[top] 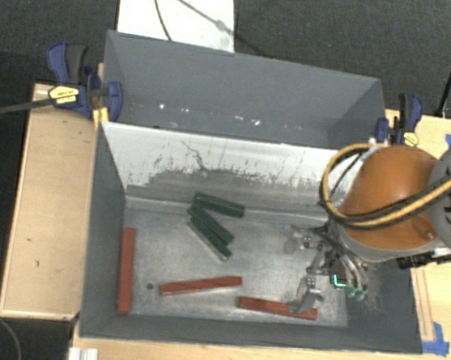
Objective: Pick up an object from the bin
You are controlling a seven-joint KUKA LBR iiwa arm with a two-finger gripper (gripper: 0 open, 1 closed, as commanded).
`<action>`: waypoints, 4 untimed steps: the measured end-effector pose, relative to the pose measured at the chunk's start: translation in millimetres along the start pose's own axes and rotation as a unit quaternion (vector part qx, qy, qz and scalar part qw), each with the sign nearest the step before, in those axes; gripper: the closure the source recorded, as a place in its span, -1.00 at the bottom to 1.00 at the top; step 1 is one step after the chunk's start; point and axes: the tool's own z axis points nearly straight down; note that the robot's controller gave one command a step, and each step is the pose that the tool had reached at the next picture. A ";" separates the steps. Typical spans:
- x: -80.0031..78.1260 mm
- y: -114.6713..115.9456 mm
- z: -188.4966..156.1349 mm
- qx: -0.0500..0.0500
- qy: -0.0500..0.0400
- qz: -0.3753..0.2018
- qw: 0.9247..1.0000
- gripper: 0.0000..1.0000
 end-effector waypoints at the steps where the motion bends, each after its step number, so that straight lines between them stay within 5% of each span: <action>1: 13.3 28.5 90.2 -0.001 -0.004 0.050 0.999 -1.00; 2: 12.4 51.3 57.0 0.000 -0.006 -0.002 1.000 -1.00; 3: 10.5 17.4 48.7 0.001 -0.006 -0.036 0.999 -1.00; 4: 10.6 30.1 88.0 0.000 -0.007 -0.033 0.999 -1.00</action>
Offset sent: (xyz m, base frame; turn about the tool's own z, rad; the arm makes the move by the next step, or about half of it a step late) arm -0.0140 0.0272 -0.0880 0.1011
